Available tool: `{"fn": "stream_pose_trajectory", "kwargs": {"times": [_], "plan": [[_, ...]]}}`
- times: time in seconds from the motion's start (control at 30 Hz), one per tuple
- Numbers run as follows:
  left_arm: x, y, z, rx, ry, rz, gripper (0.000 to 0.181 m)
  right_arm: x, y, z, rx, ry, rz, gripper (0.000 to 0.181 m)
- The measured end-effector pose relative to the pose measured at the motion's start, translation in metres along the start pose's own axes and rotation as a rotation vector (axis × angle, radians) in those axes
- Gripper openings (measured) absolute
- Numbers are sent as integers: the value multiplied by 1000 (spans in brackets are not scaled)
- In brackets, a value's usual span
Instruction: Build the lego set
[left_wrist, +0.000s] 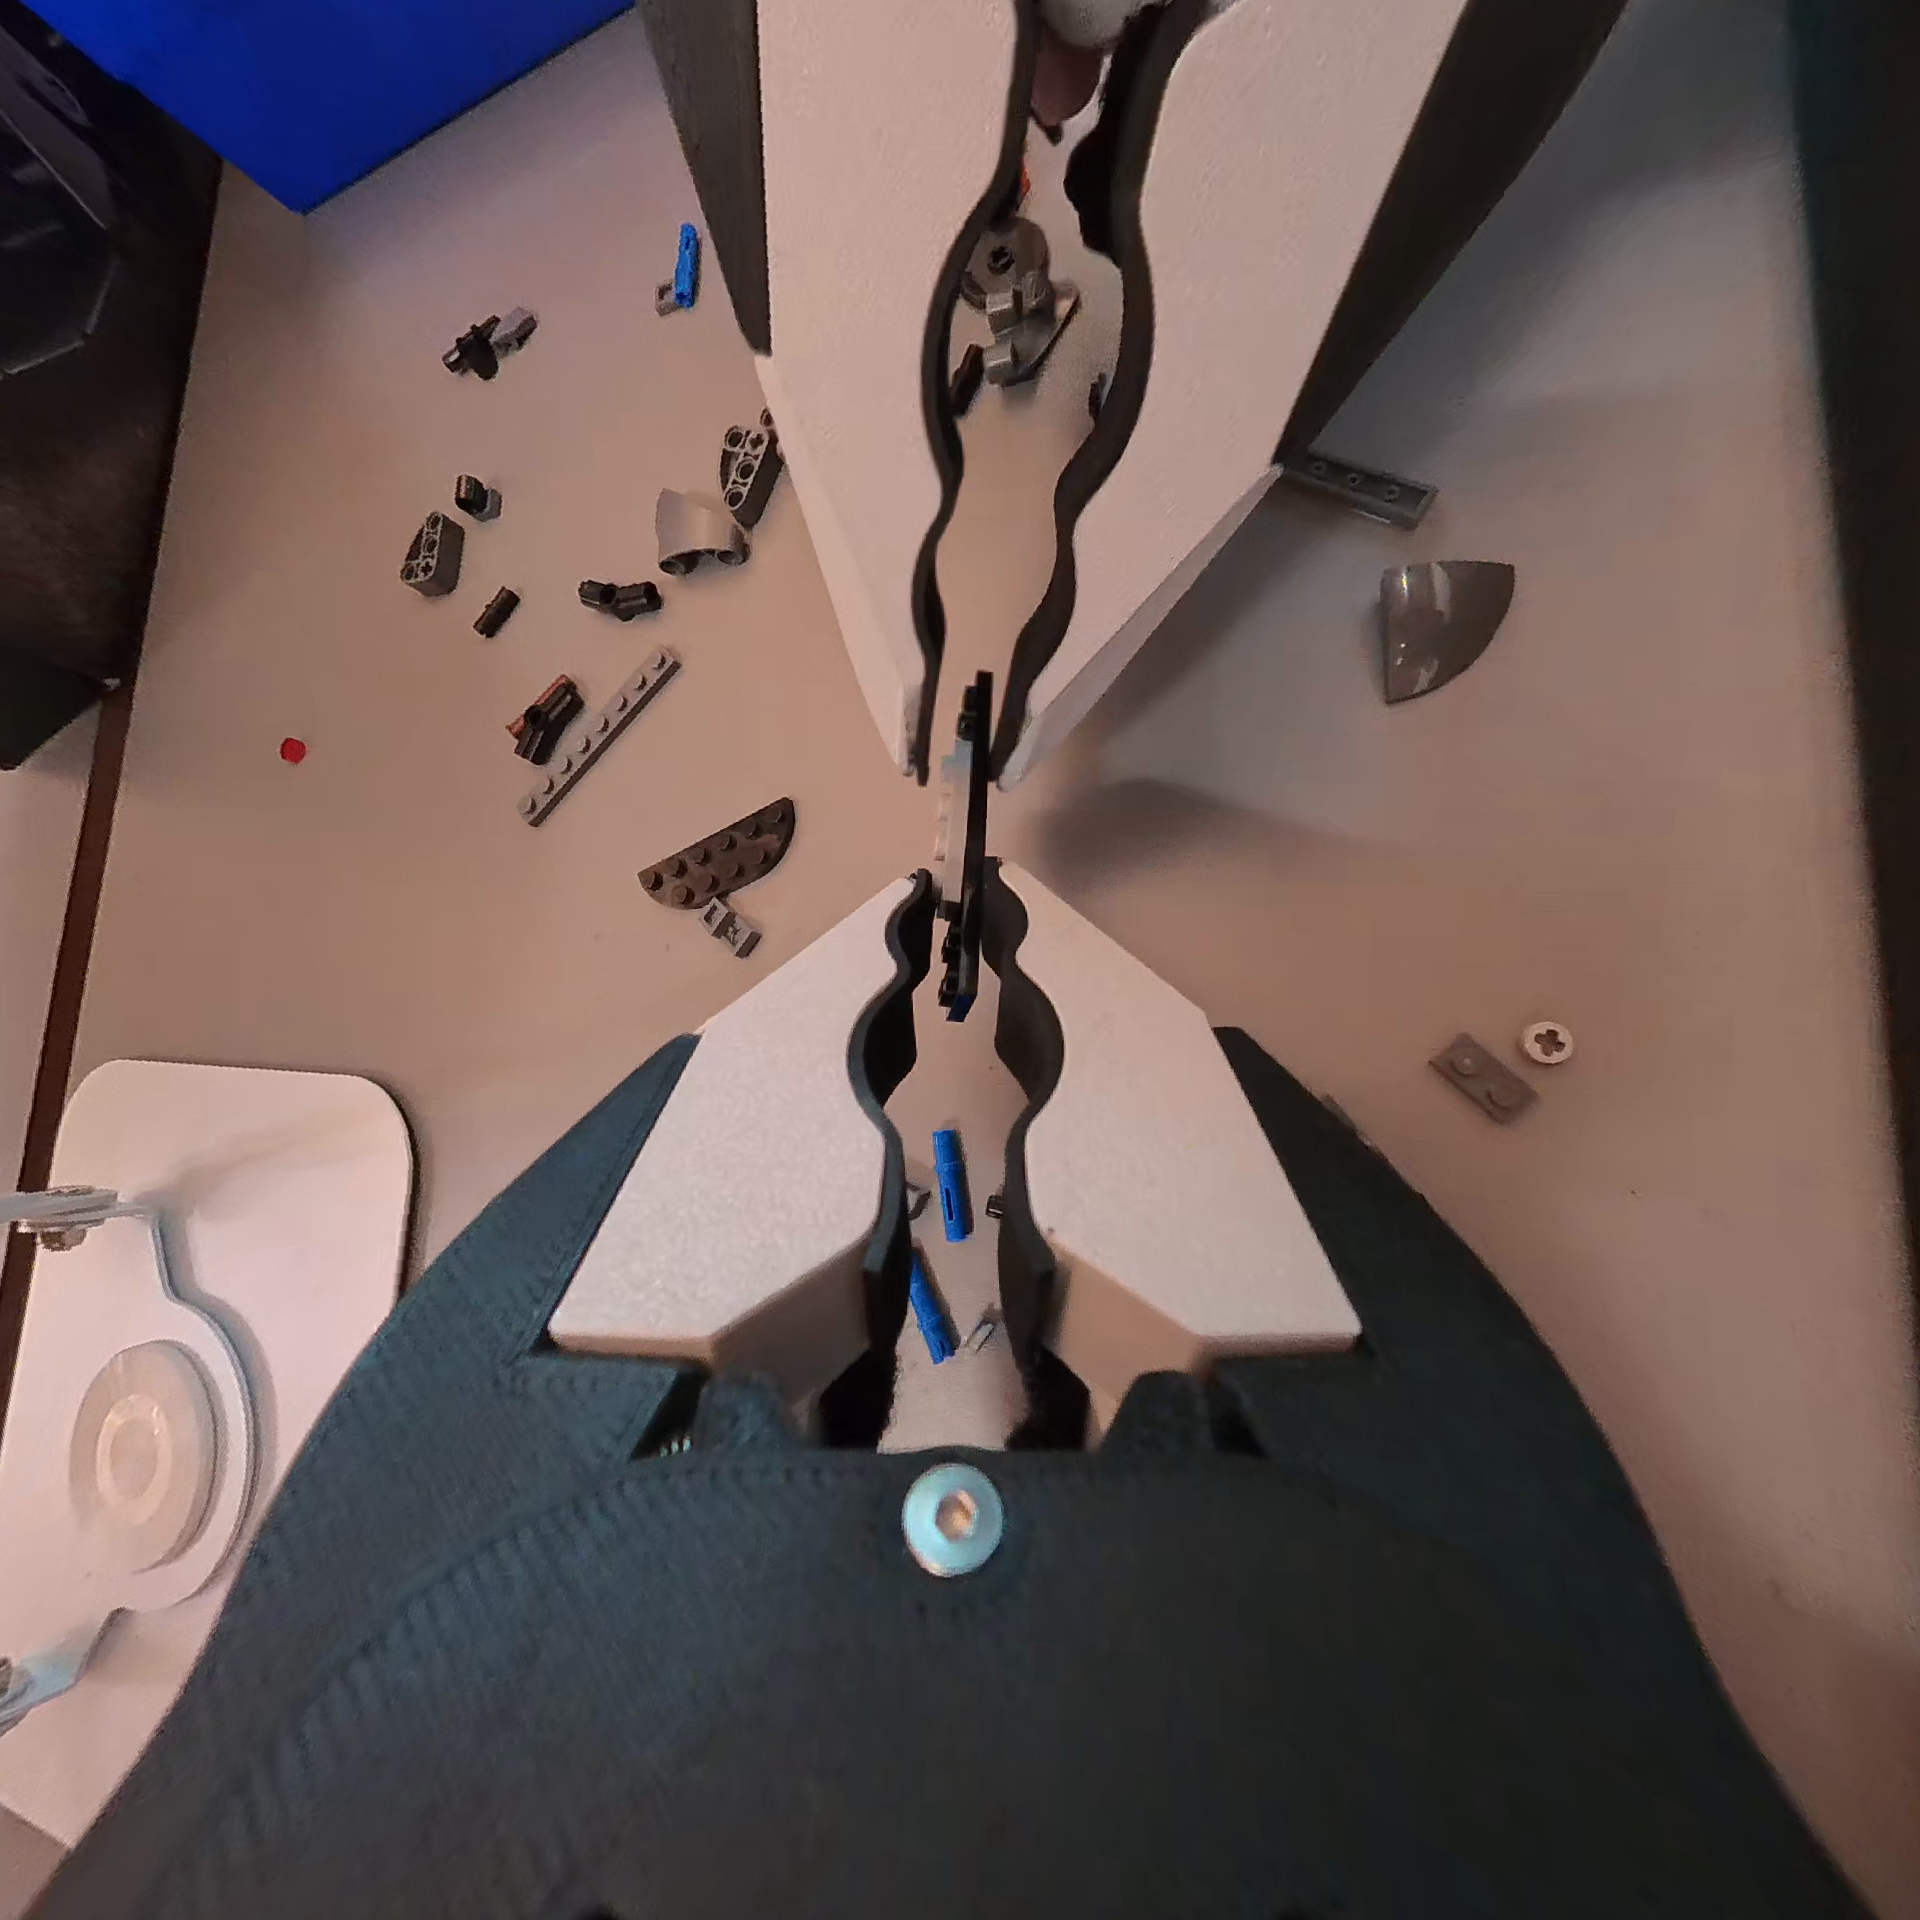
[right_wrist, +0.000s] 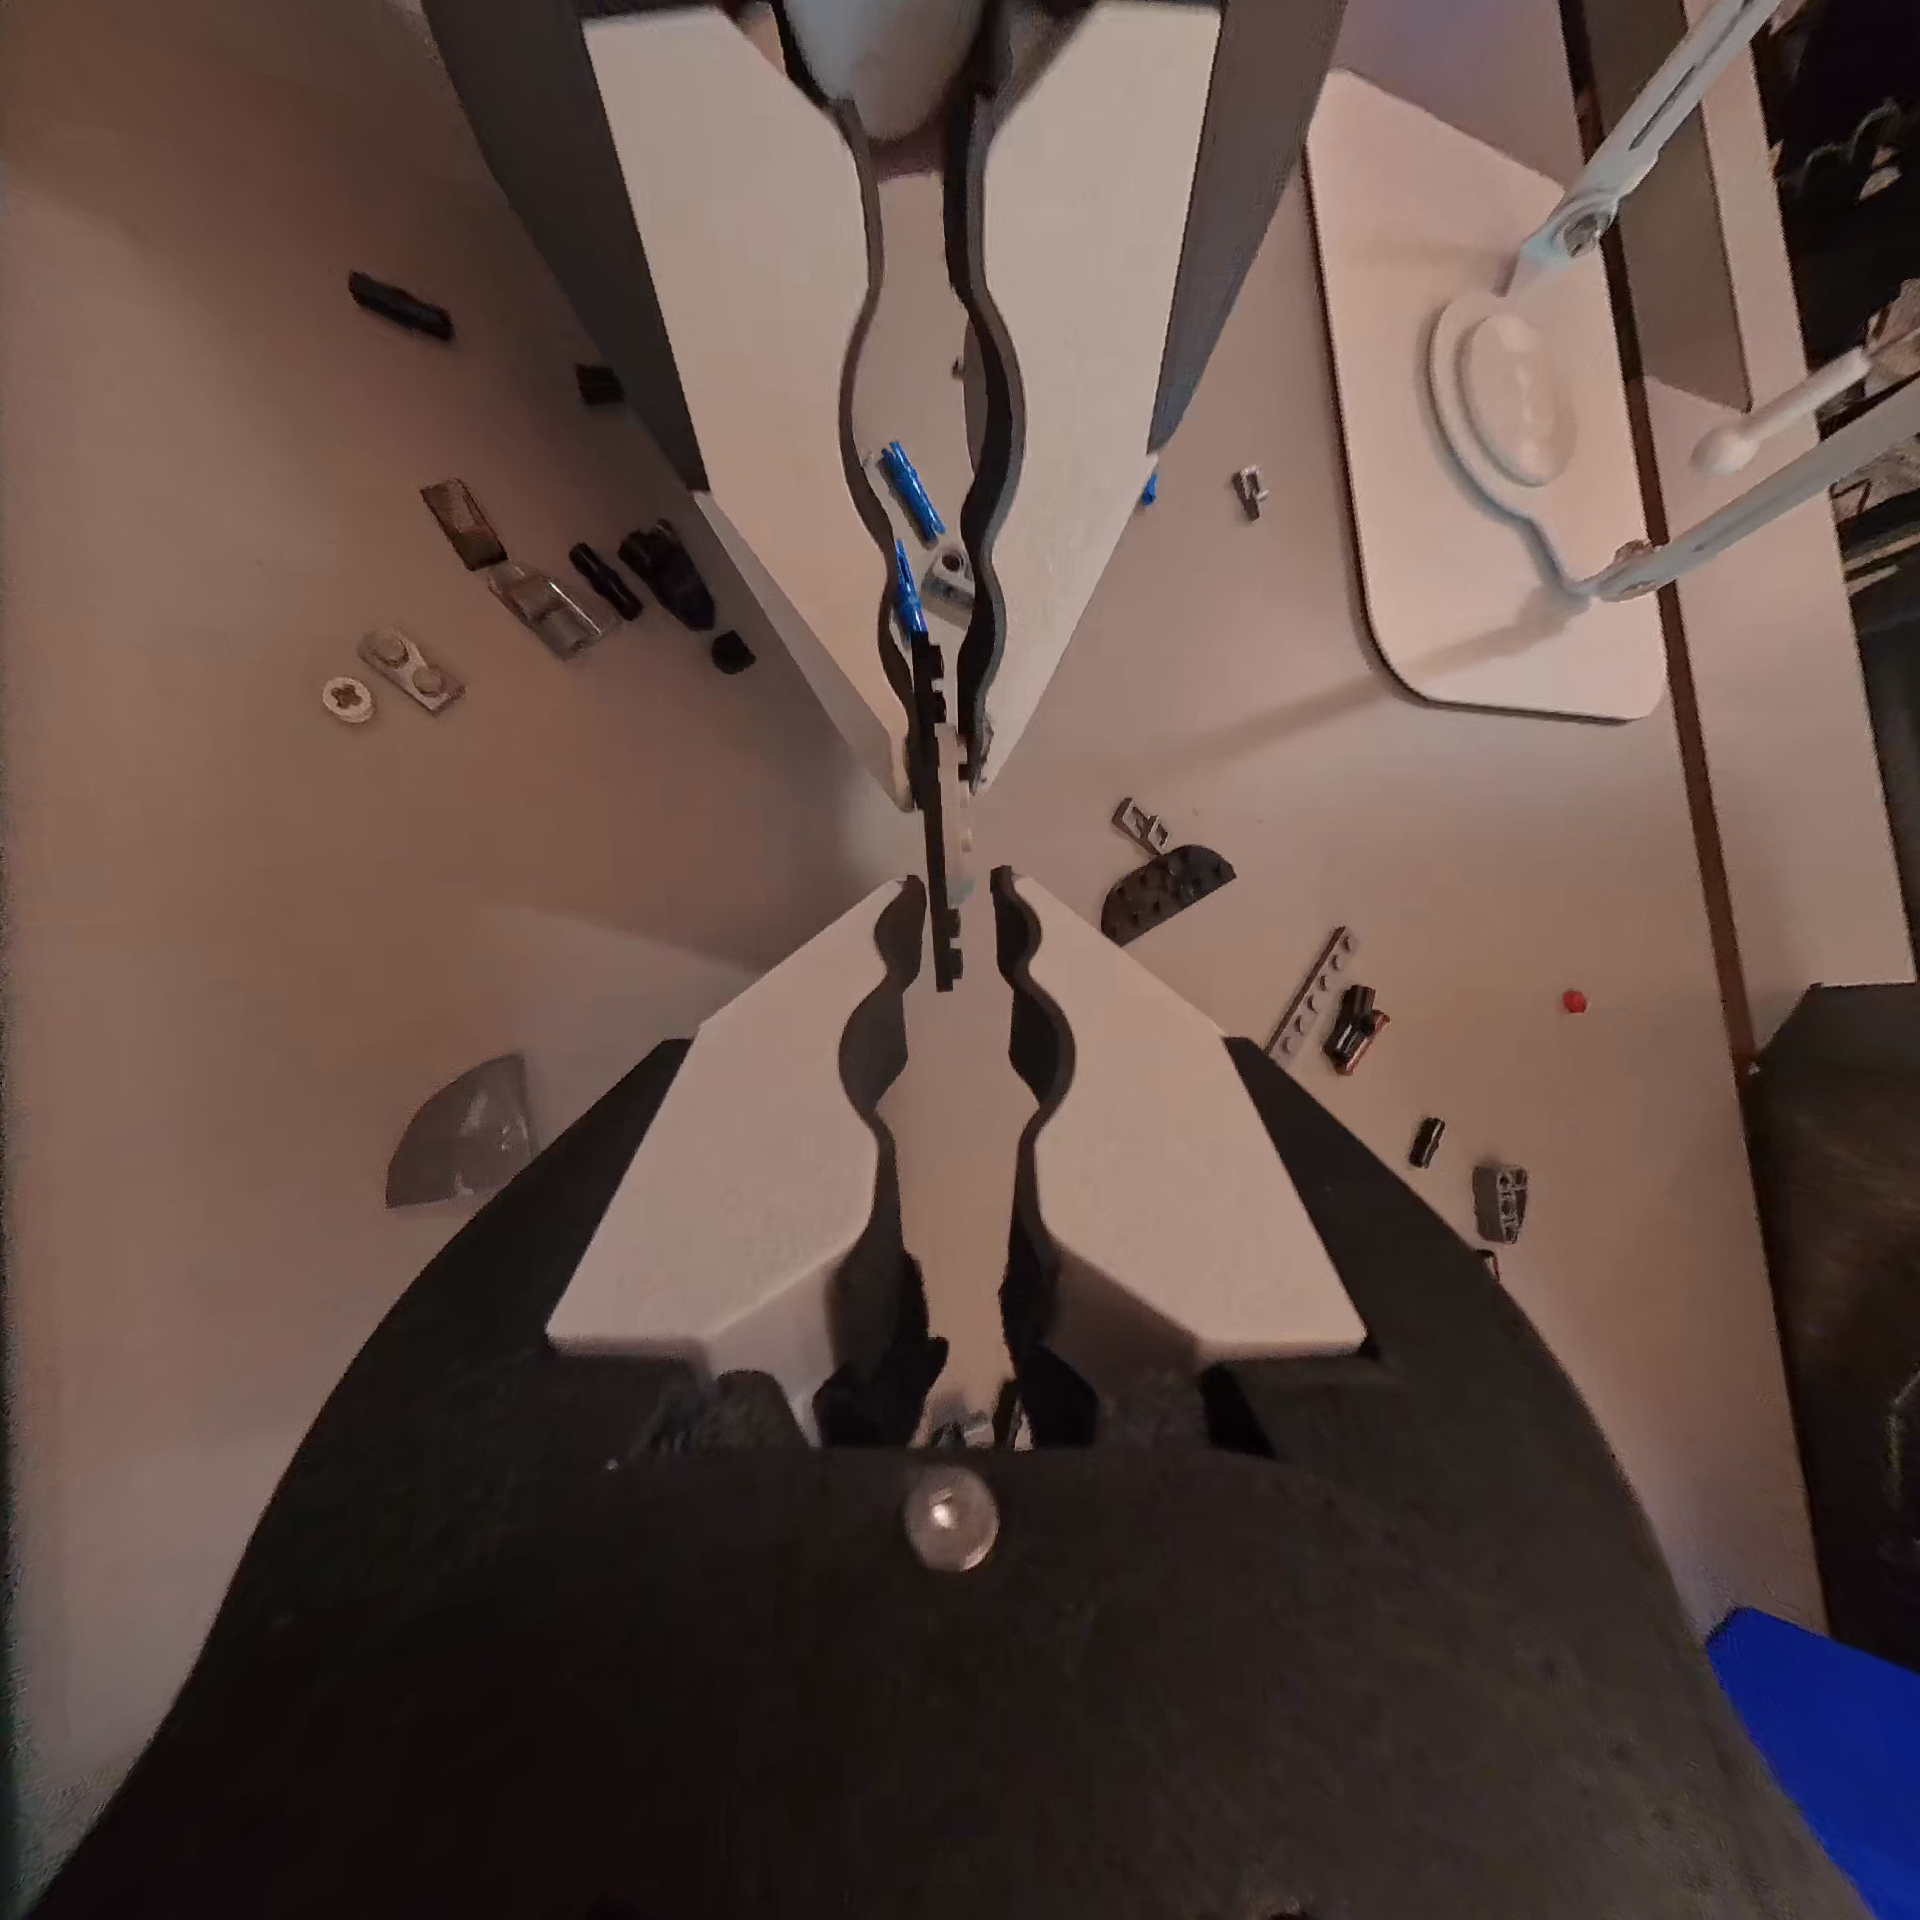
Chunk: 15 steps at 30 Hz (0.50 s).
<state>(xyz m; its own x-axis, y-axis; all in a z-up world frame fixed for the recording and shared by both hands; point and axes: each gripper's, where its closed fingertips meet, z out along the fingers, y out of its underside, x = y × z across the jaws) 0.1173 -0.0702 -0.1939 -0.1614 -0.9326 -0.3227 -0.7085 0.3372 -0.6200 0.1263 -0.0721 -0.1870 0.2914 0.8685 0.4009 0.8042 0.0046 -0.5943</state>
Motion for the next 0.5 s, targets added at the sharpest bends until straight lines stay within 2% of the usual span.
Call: {"fn": "stream_pose_trajectory", "kwargs": {"times": [0.23,0.5], "plan": [[-1,-4,-2,22,3,-12,6,0,-5,-4,12,26,-52,6],[-1,-6,0,34,-11,-8,7,0,-2,-4,9,11,-25,5]]}}
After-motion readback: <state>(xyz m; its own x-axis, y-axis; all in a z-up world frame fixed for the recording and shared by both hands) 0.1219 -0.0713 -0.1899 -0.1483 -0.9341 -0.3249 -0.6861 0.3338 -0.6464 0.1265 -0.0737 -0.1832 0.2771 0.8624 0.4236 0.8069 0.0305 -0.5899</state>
